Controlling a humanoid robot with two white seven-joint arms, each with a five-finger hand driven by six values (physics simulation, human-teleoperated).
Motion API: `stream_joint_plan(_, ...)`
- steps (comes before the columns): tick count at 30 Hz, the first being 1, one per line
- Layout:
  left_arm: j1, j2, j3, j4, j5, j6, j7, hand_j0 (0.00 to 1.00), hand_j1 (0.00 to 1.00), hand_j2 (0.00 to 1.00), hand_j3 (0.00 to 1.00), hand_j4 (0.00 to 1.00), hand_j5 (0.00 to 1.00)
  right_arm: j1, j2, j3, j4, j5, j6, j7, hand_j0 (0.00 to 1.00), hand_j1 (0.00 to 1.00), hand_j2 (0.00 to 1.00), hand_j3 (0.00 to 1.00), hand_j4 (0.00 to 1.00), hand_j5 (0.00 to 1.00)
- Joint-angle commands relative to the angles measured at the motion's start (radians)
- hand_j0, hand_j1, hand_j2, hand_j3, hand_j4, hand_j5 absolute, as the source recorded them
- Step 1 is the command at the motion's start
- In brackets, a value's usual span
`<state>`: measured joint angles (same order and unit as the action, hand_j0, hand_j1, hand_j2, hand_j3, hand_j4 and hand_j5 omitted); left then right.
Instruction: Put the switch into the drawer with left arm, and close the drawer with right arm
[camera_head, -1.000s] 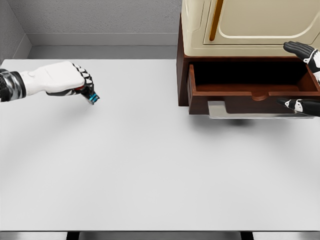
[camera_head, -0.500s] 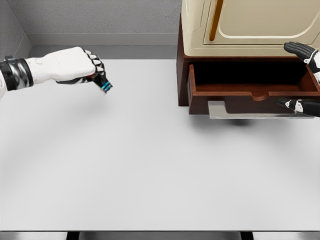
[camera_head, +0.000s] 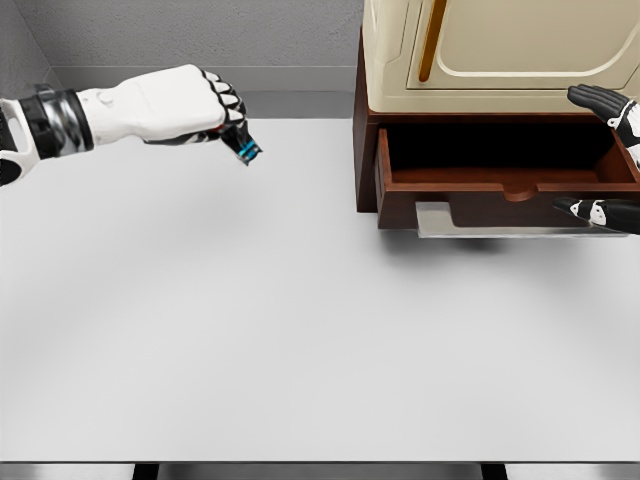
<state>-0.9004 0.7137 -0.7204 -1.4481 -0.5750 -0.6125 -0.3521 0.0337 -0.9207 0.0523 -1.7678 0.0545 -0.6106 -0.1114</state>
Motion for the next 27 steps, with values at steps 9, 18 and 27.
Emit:
stream_joint_plan(9,-0.008,-0.037,0.001,-0.075,0.004,0.002,0.001,0.5,0.5,0.5,0.5,0.5,0.5,0.0,-0.001,0.0,-0.001,-0.005,0.0,-0.001,1.0,1.0,1.0,1.0,1.0,1.0)
stream_joint_plan(18,-0.009,-0.059,-0.001,-0.12,0.004,0.002,0.001,0.5,0.5,0.5,0.5,0.5,0.5,0.0,-0.001,0.0,0.001,-0.005,0.0,-0.001,1.0,1.0,1.0,1.0,1.0,1.0)
stream_joint_plan(27,-0.032,-0.123,-0.001,-0.12,0.0,0.002,0.001,0.5,0.5,0.5,0.5,0.5,0.5,0.002,-0.001,0.0,-0.001,-0.005,0.0,-0.001,1.0,1.0,1.0,1.0,1.0,1.0)
